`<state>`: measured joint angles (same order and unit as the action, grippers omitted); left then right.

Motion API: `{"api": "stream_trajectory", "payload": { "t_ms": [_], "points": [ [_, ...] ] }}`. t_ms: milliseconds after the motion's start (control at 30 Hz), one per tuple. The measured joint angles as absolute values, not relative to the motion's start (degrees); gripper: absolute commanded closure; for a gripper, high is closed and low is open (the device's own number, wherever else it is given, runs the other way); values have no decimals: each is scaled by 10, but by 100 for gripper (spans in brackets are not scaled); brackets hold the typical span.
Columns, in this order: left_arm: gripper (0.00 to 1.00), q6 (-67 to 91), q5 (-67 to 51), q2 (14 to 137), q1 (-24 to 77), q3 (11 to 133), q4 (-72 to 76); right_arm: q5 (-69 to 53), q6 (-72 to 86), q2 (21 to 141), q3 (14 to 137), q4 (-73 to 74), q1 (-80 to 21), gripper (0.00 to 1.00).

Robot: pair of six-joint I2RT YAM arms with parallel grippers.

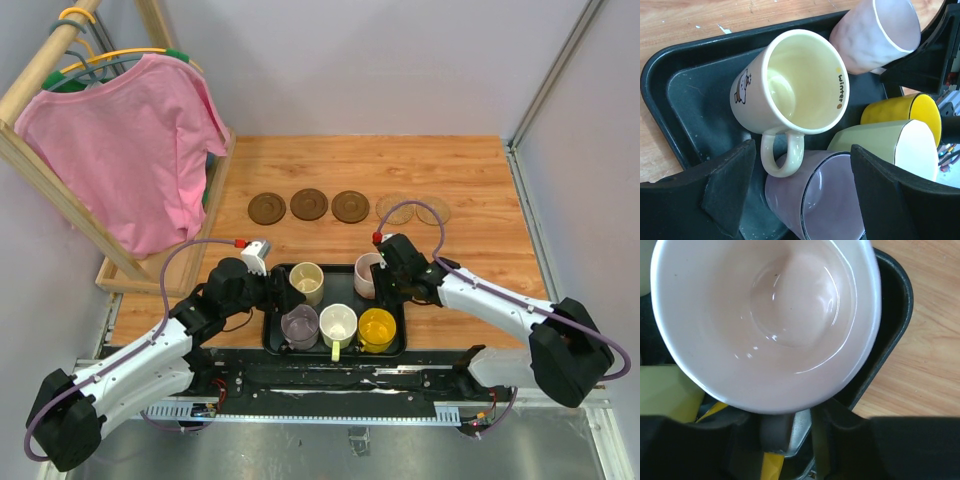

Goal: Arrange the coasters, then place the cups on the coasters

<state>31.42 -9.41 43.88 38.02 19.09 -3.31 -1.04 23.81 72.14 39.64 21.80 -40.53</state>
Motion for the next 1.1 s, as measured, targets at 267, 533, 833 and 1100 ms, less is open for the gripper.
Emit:
{"api": "stream_trajectory", "payload": {
  "t_ms": [267, 533, 833, 1100],
  "points": [
    [20, 316, -87, 440, 380, 191, -33, 15, 237, 722, 397, 221, -416, 99],
    [20, 316, -86, 442, 380, 191, -32, 21, 225, 723, 397, 220, -422, 99],
    [20, 315, -74, 442, 380, 191, -32, 41, 199, 687, 397, 217, -426, 99],
    [20, 314, -67, 438, 380, 191, -32, 92, 175, 649, 407, 210, -425, 99]
  ]
}}
